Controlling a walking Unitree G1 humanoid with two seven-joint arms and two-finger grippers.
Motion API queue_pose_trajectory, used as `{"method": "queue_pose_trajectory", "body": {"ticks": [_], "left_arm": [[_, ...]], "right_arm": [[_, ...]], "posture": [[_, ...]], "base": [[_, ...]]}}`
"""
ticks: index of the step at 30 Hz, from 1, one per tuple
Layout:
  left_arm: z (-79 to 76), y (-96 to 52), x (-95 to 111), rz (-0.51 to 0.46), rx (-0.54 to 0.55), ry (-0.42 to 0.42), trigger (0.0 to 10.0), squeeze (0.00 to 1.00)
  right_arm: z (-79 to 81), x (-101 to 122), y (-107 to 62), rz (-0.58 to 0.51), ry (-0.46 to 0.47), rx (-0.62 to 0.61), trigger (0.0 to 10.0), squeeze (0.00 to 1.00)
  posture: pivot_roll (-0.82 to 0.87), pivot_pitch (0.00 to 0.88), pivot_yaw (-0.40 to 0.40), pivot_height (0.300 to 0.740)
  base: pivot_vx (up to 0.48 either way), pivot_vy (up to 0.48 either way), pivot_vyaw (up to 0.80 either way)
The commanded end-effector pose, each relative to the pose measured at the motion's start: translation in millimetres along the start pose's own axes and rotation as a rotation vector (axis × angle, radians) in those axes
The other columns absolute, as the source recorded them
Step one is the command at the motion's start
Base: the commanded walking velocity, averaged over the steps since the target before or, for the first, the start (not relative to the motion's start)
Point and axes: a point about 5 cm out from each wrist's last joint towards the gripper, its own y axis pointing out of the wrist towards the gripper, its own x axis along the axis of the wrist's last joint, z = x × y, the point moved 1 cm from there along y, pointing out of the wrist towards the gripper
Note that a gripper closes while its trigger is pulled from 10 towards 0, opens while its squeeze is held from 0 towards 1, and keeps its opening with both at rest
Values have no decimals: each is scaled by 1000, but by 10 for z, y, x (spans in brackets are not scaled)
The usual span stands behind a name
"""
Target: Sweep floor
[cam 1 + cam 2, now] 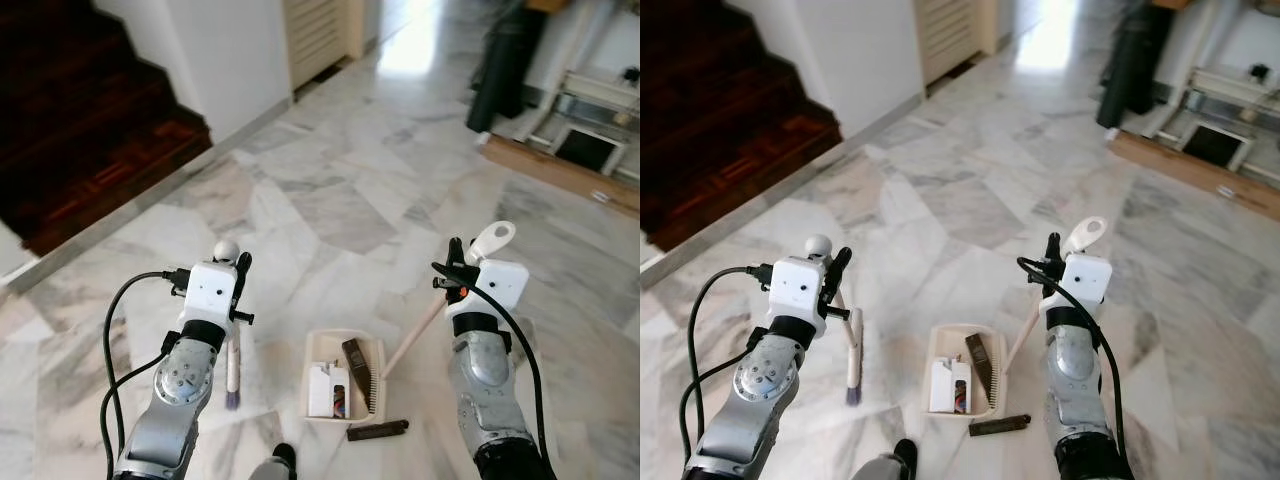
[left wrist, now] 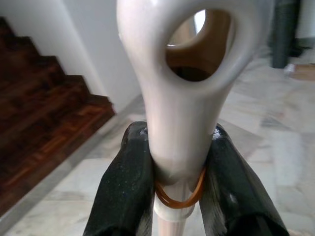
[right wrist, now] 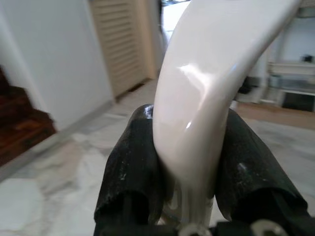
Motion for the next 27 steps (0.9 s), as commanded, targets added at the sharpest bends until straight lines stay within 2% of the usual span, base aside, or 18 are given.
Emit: {"method": "queue_pose_trajectory", "body": {"ticks": [1, 14, 20, 27], "left_arm": [[63, 30, 96, -67, 32, 28, 10000, 0], [78, 10, 16, -51, 56, 44, 10000, 0], [116, 28, 30, -57, 68, 51, 10000, 0], [128, 42, 16, -50, 66, 38, 10000, 0]], "right_arm": [[8, 146, 35, -62, 21, 4, 10000, 0], [-72, 115, -8, -50, 11, -15, 10000, 0], [-49, 65, -54, -35, 19, -23, 10000, 0], [4, 42, -65, -23, 51, -29, 10000, 0]], "posture": [[61, 20, 34, 740], [53, 0, 36, 740], [57, 0, 51, 740], [53, 0, 59, 740]], "base": [[0, 0, 800], [0, 0, 800], [0, 0, 800], [0, 0, 146]]}}
